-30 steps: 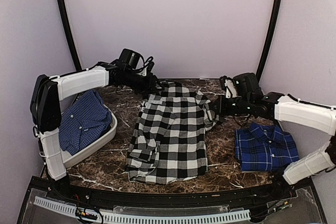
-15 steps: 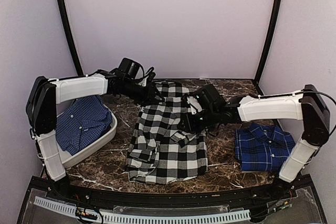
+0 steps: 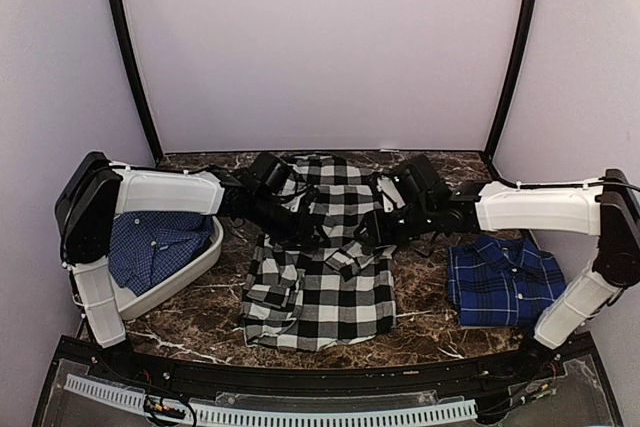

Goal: Fold and stack the long sleeve shirts
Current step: Pick up the sleeve from the 1/3-folded shirt.

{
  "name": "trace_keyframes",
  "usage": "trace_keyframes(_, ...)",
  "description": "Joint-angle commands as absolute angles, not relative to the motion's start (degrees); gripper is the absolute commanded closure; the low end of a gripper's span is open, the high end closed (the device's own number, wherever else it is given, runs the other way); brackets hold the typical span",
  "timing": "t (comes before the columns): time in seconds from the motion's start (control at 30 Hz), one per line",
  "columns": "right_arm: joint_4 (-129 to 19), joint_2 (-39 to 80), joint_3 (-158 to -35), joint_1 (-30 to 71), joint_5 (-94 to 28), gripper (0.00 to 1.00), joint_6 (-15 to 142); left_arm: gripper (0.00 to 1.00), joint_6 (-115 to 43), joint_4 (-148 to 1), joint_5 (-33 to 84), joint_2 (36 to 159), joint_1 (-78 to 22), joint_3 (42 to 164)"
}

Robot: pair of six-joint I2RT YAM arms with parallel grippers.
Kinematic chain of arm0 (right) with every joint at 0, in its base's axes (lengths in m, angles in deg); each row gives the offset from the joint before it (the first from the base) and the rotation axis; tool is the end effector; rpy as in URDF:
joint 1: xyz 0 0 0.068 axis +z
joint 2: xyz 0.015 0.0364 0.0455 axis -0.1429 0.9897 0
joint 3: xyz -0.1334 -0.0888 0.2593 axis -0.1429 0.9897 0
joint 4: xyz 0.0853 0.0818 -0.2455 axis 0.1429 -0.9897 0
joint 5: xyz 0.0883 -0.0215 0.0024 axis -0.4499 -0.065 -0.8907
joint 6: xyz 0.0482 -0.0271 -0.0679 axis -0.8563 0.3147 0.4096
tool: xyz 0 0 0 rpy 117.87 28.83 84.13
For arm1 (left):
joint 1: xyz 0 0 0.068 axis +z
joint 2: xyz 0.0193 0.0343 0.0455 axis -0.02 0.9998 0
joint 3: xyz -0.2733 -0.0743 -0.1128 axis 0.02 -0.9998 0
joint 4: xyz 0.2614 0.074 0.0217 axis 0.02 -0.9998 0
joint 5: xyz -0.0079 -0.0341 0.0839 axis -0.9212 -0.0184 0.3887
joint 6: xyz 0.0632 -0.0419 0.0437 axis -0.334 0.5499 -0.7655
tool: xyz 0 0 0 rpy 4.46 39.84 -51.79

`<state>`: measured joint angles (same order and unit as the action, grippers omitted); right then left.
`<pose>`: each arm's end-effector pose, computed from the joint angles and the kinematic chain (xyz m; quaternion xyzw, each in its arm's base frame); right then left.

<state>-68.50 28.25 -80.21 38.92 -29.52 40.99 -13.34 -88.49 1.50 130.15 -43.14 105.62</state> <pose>0.2531 0.2802 0.2304 -0.1531 0.9058 0.2684 0.2899 0.3113 -0.3361 0.2067 0.1649 0.8810 -0.4255 0.1248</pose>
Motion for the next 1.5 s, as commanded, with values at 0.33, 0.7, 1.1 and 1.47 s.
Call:
trace_keyframes(0.33,-64.11,16.80,-68.83,31.63,-28.66,0.54,37.48,0.60,-8.09,-87.78,10.13,136.68,-47.89,106.19)
trace_keyframes(0.7,-61.92,13.95,-64.67,28.48,-29.18,0.52,37.33,0.61,-5.46,-85.28,10.61,140.85,-48.46,111.01)
trace_keyframes(1.1,-60.74,14.15,-64.11,22.47,-28.66,0.52,36.46,1.00,-9.66,-89.79,7.19,141.76,-50.11,125.08)
trace_keyframes(1.47,-56.54,15.90,-63.93,17.65,-29.68,0.51,34.70,1.00,-14.31,-94.32,5.21,138.89,-50.22,148.09)
